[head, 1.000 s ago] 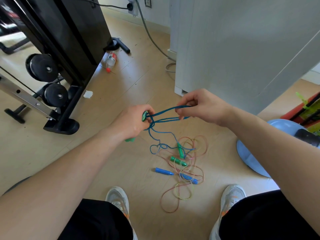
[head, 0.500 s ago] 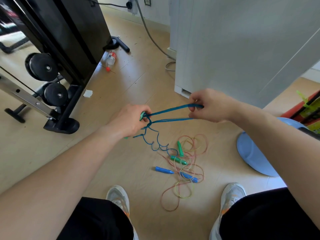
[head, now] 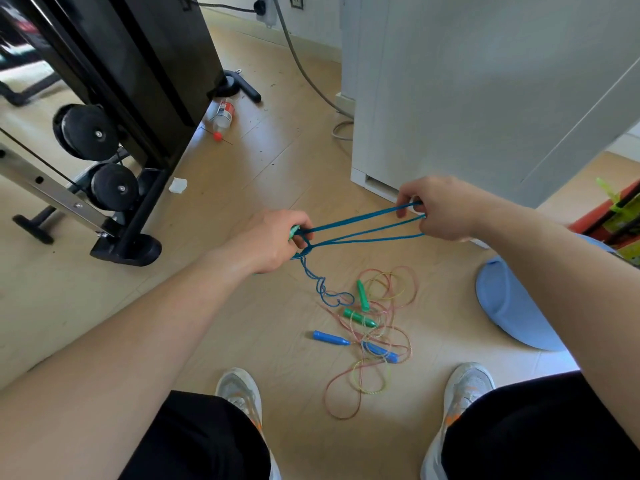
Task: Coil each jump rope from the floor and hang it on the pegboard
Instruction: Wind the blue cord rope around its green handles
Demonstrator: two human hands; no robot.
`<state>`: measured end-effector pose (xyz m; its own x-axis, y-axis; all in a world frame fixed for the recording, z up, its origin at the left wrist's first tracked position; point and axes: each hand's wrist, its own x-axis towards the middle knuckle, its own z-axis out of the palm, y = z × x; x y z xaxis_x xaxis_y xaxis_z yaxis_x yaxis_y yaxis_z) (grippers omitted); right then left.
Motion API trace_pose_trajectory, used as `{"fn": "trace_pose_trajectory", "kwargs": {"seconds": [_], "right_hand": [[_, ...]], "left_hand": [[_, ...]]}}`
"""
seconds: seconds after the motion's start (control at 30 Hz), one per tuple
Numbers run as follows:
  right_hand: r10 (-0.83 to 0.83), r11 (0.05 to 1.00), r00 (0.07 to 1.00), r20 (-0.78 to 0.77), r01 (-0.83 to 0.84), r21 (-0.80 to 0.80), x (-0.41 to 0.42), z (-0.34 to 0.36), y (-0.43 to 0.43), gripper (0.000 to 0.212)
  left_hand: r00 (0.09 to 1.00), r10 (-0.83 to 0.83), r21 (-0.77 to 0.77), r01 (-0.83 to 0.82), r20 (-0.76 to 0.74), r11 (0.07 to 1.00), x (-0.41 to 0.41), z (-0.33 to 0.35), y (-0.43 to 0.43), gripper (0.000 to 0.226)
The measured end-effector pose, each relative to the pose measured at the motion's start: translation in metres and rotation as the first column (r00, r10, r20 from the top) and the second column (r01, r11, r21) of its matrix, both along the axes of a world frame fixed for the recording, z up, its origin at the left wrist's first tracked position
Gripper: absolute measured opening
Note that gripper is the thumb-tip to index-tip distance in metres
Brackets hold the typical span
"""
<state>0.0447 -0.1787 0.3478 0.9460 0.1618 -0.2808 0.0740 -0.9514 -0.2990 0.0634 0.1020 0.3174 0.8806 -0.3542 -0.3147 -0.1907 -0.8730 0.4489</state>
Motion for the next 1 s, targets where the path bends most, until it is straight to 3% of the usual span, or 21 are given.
{"fn": "trace_pose_trajectory", "kwargs": {"seconds": [0.23, 0.37, 0.5, 0.57, 0.77, 0.93, 1.0], "right_hand": [[-0.068, 0.996, 0.996, -0.062, 0.071, 0.056, -0.001, -0.014, -0.011, 0.044], [-0.069, 0.997, 0.993, -0.1, 0.072, 0.024, -0.001, -0.021, -0.003, 0.059], [-0.008, 0.969, 0.997, 0.082, -0.013, 0.247, -0.012, -0.008, 0.038, 0.017], [0.078, 0.954, 0.992, 0.103, -0.104, 0.281, -0.021, -0.003, 0.059, 0.01], [0.19, 0.981, 0.973, 0.13, -0.195, 0.024, -0.029, -0.013, 0.072, 0.027], [0.231, 0.97, 0.947, 0.222, -0.207, -0.125, -0.028, -0.016, 0.072, 0.012], [0.237, 0.971, 0.956, 0.174, -0.227, -0.076, -0.026, -0.016, 0.069, 0.012]], "left_hand": [[0.994, 0.002, -0.211, -0.024, -0.105, 0.977, -0.004, 0.0, -0.007, 0.037], [0.992, 0.009, -0.268, -0.042, -0.124, 0.963, -0.008, 0.003, -0.017, 0.034], [0.99, -0.003, -0.292, -0.04, -0.144, 0.956, -0.011, 0.003, -0.028, 0.036], [0.993, 0.008, -0.293, -0.042, -0.116, 0.955, -0.01, 0.002, -0.032, 0.034], [0.989, -0.011, -0.345, -0.04, -0.145, 0.938, -0.008, 0.003, -0.03, 0.03], [0.991, 0.016, -0.361, -0.065, -0.137, 0.93, -0.009, 0.005, -0.032, 0.034], [0.995, 0.019, -0.336, -0.051, -0.097, 0.941, -0.007, 0.002, -0.03, 0.031]]}}
